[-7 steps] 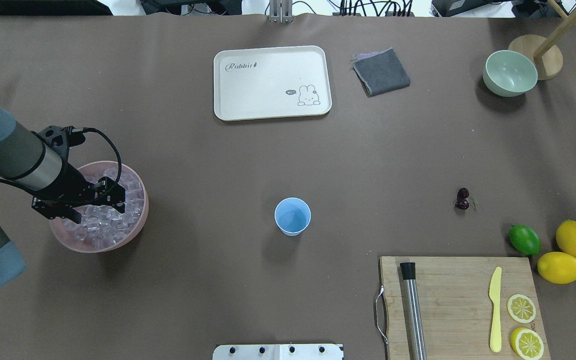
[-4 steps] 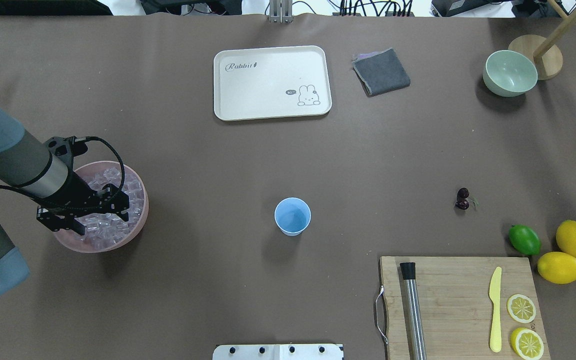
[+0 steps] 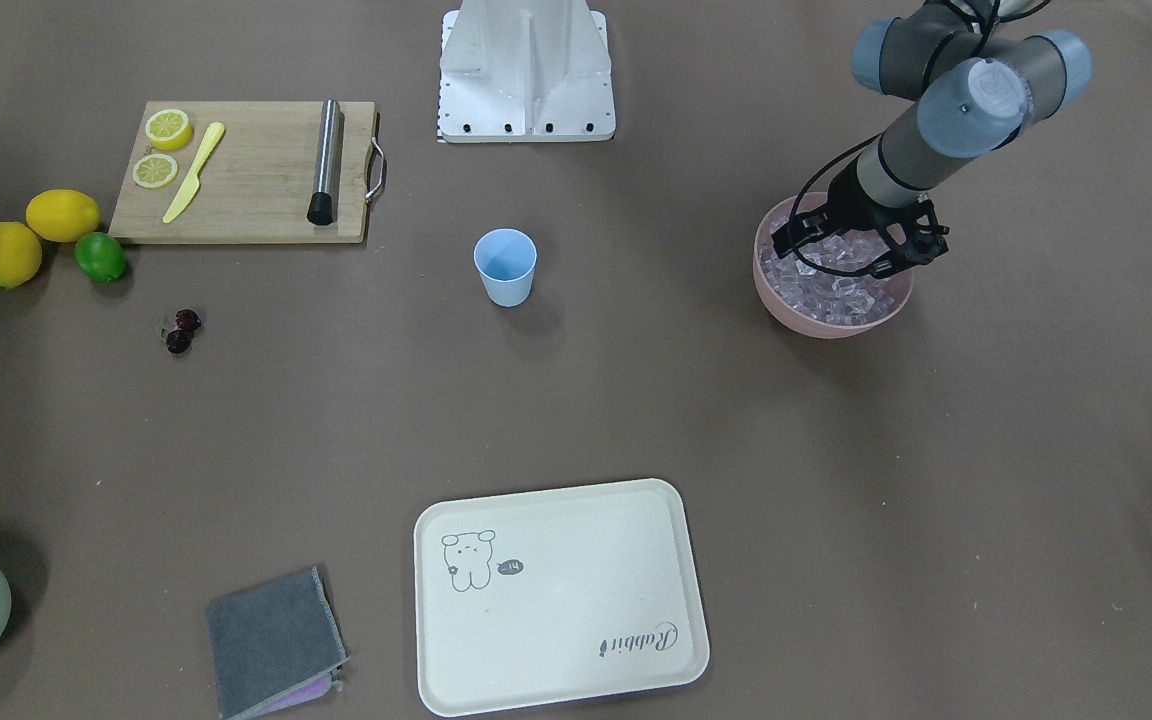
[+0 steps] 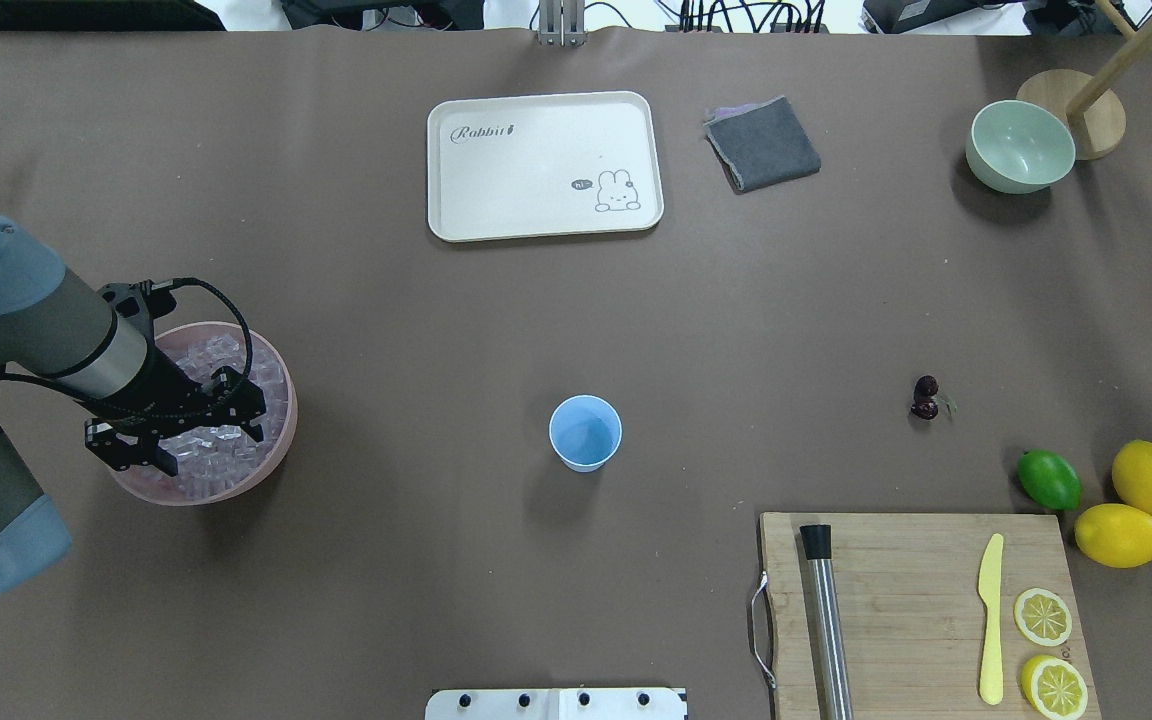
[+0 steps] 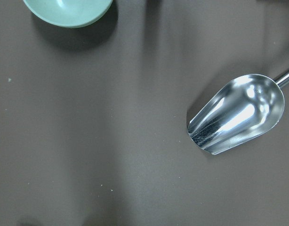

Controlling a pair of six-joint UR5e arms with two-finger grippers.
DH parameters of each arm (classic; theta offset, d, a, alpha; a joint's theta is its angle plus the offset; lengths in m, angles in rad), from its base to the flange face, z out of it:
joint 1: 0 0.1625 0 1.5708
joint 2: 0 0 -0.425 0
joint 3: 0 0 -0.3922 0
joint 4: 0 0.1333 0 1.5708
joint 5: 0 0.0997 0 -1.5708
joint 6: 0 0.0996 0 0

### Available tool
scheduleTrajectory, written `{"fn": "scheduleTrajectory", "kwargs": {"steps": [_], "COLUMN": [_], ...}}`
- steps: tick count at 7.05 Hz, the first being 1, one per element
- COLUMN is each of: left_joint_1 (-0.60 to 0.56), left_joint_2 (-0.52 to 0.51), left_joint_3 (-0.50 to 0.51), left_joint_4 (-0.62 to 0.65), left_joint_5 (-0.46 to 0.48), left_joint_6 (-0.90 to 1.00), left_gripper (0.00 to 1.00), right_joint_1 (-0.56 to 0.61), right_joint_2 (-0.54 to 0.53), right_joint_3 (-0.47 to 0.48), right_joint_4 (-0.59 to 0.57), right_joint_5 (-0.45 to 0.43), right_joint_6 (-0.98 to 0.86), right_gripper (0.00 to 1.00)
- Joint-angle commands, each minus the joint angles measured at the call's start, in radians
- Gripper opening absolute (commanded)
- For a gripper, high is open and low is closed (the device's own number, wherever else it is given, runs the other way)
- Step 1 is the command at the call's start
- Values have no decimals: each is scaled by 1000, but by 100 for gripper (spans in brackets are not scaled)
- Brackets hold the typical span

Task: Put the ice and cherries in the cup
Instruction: 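Lower the left gripper into the ice and close on a cube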

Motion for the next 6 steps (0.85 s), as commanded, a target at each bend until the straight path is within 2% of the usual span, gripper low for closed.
{"fn": "scheduleTrajectory", "kwargs": {"steps": [1,5,6], "left_joint_1": [41,41,41], "left_joint_2": [-2,-10,-11], "left_joint_3": [26,26,26], "left_joint_4": [-73,-72,-72], "left_joint_5": [0,1,1], "left_joint_6": [-76,-67,-66], "left_gripper": [99,98,90], "right_joint_1": [0,0,0], "right_joint_2": [0,0,0], "right_joint_3": [0,0,0], "right_joint_4": [0,0,0], "right_joint_5": [0,0,0], "right_joint_6": [0,0,0], "right_gripper": [100,100,100]}}
